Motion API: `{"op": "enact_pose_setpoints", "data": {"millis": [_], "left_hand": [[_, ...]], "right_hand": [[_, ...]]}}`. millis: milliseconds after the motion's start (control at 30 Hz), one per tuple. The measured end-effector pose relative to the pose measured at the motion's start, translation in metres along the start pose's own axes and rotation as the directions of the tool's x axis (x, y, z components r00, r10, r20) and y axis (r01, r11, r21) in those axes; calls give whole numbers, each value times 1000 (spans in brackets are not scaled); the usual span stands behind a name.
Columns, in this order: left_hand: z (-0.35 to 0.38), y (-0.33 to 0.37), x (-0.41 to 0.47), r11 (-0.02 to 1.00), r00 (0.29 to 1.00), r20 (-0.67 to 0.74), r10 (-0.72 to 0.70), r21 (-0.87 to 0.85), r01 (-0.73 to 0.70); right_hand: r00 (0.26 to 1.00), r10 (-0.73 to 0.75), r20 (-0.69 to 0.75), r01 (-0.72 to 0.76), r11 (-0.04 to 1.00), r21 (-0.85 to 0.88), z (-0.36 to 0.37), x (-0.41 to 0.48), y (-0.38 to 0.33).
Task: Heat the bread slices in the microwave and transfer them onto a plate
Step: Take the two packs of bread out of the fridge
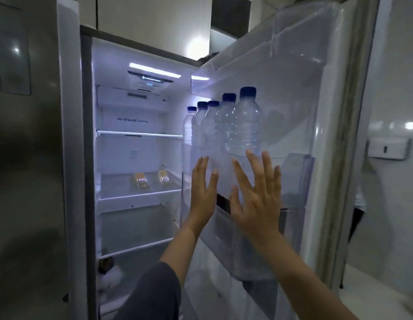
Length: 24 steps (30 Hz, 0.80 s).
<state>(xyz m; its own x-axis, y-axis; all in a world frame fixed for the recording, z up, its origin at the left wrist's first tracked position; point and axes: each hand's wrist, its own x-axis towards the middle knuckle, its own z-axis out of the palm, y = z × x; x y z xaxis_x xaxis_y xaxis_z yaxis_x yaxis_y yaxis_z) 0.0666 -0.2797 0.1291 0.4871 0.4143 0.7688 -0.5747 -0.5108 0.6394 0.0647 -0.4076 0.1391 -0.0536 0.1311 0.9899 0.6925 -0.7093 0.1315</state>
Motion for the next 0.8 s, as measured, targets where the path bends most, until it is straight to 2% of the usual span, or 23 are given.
{"op": "enact_pose_setpoints", "data": {"millis": [133, 300, 400, 500, 633, 800], "left_hand": [[30, -13, 10, 982, 985, 88, 149, 105, -158], [66, -33, 21, 898, 931, 145, 334, 252, -362], [87, -40, 27, 865, 915, 194, 352, 307, -398], [109, -47, 34, 769, 872, 265, 412, 413, -488], [136, -60, 44, 640, 811, 339, 477, 498, -585], [160, -67, 58, 570, 827, 311, 469, 609, -552]], "right_hand": [[994, 89, -65, -93, 993, -69, -3, -5, 40], [975, 208, -80, -217, 968, -127, -3, -9, 85], [977, 214, 4, -206, 946, -250, 3, -22, 110], [979, 189, 82, -148, 922, -358, 13, -33, 131], [974, 179, 140, -126, 939, -320, 31, -42, 162], [956, 221, 193, -162, 946, -281, 48, -40, 201]]}}
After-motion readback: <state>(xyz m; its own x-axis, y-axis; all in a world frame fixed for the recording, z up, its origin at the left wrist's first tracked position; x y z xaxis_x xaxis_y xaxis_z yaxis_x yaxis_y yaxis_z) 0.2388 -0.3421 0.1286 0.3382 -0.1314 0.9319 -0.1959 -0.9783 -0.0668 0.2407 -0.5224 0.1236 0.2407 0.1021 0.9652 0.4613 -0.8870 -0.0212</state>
